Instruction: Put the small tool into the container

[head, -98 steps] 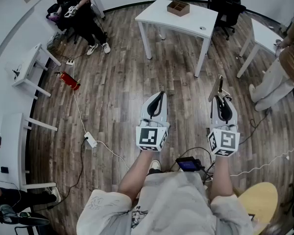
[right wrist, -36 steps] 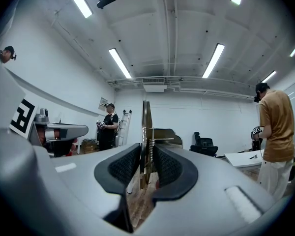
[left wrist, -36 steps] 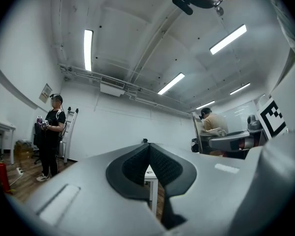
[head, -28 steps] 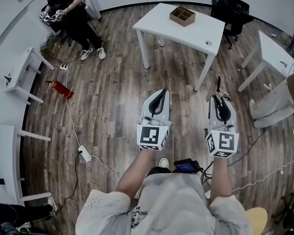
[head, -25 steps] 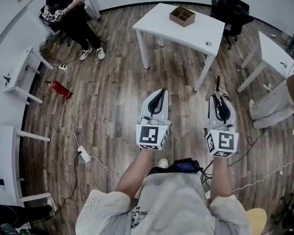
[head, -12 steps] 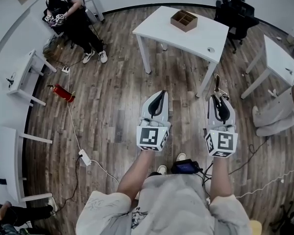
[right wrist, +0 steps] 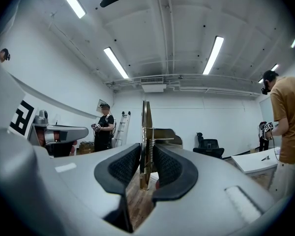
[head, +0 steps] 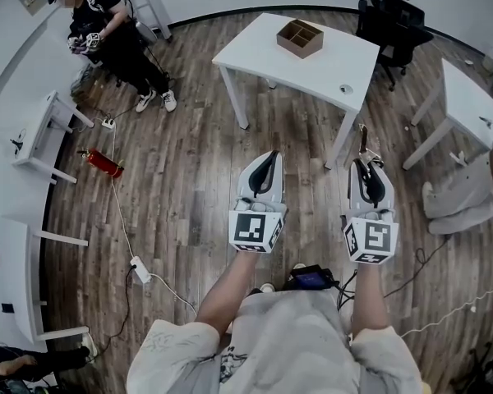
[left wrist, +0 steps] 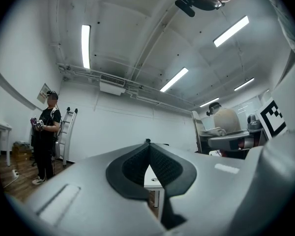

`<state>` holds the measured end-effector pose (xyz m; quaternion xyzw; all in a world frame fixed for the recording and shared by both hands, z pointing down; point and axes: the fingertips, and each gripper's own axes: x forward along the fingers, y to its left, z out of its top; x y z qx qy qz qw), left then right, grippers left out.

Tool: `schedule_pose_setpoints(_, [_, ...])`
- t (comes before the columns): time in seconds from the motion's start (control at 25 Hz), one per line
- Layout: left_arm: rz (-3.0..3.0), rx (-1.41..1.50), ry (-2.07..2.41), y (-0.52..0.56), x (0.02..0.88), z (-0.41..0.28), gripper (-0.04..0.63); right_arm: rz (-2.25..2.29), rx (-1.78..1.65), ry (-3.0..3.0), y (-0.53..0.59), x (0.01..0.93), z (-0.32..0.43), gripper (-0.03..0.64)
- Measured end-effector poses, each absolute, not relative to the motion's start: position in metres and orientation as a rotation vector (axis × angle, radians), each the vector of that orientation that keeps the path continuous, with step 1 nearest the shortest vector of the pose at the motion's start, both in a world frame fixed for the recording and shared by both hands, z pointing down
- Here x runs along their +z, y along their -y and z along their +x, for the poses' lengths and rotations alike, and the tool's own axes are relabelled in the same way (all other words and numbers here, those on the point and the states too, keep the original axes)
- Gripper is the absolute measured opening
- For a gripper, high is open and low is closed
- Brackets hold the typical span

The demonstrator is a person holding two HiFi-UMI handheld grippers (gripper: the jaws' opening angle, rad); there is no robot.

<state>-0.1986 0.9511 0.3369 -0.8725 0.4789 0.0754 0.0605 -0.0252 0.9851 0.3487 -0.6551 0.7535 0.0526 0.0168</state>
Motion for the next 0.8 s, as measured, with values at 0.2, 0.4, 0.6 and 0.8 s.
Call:
schedule_pose_setpoints(0.2, [-2.623,0.225,-1.466,-0.92,0.33,-0.144,0.015,-2.015,0.158,-2.354,-0.951,0.344,0.03,0.094])
schedule_pose_setpoints(0.4, [-2.596,0.227,-1.485,-0.912,0.33,-0.093,0.015,-1.986,0.157,-2.364,-0.941,0.348,0.083,0.094])
schedule_pose_setpoints(0.6, [-2.579,0.216,-1.493,-0.899,0.334,-0.049,0.015,-1.963,0.148,-2.362,-0.925,0.352,0.127,0.094])
schedule_pose_setpoints(0.8, [-2.578,0.207,-1.491,-0.871,0.338,-0.034,0.015,-1.954,0.147,-2.369,-0.896,0.356,0.137,0.094])
